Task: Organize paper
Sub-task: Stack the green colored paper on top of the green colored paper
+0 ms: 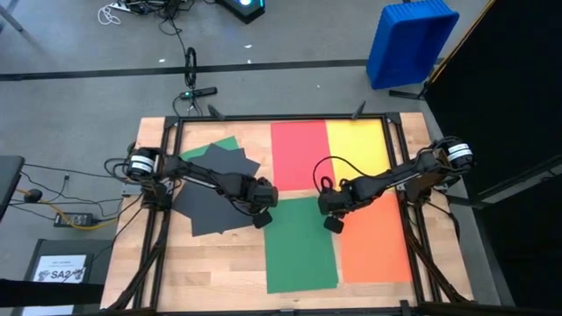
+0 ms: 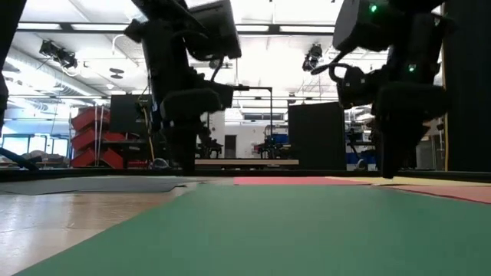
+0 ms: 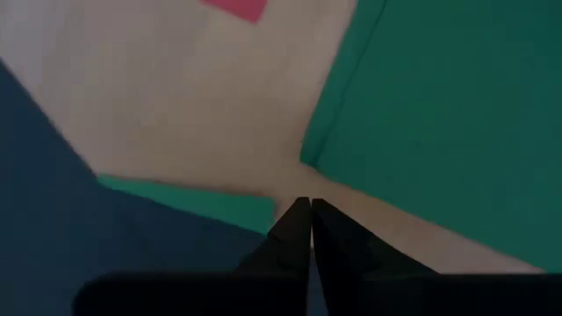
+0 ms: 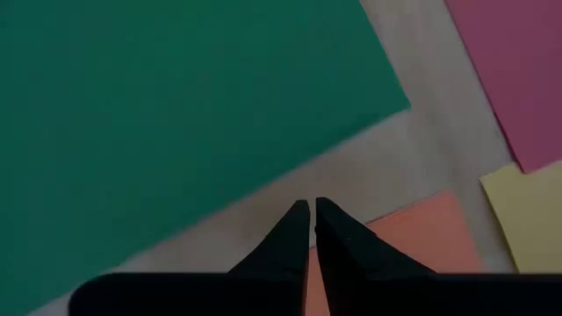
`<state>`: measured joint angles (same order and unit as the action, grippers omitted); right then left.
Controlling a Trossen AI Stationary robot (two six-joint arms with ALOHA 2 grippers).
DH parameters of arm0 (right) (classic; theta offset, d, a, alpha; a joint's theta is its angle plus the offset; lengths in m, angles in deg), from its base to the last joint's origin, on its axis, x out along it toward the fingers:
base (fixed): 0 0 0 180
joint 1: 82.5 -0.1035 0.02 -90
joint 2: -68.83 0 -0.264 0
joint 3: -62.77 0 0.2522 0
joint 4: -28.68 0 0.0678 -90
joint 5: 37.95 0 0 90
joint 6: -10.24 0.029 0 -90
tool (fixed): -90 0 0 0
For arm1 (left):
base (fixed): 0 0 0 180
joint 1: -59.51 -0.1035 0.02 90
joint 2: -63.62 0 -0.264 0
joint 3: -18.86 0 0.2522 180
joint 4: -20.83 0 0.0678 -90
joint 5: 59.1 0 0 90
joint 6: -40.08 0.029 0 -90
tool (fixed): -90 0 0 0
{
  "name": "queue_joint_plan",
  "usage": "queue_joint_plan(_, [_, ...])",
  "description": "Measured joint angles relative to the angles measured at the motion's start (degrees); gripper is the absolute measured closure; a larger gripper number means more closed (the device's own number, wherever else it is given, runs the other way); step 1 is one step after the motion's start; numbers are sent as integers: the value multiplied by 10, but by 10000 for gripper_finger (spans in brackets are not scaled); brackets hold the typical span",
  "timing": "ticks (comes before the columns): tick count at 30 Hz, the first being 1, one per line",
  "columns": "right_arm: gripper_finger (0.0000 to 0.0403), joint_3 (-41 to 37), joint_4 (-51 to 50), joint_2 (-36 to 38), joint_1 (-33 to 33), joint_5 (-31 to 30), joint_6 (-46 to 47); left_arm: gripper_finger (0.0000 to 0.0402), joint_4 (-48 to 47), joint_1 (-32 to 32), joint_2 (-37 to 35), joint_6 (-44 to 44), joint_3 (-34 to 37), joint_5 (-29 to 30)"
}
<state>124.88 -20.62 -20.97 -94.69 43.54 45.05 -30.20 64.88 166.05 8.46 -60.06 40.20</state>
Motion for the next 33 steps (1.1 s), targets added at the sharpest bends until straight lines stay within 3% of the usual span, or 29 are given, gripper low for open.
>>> queue_joint_plan(6, [403, 15, -3, 4, -46, -10, 20, 402, -7, 0, -22, 28, -28, 35])
queue_joint_plan(11, [403, 44, 12, 6, -120, -22, 30, 402, 71, -9, -22, 82, -31, 47])
queue_joint_plan(18, [403, 52, 172, -1, -244, -62, 65, 402, 196, -37, 9, 152, -31, 21])
queue_joint_plan(25, [403, 88, 212, -78, -301, -64, 86, 402, 302, -65, 51, 180, -31, -39])
queue_joint_plan(33, [403, 182, 215, -174, -330, -20, 40, 402, 328, -76, 91, 179, -32, -60])
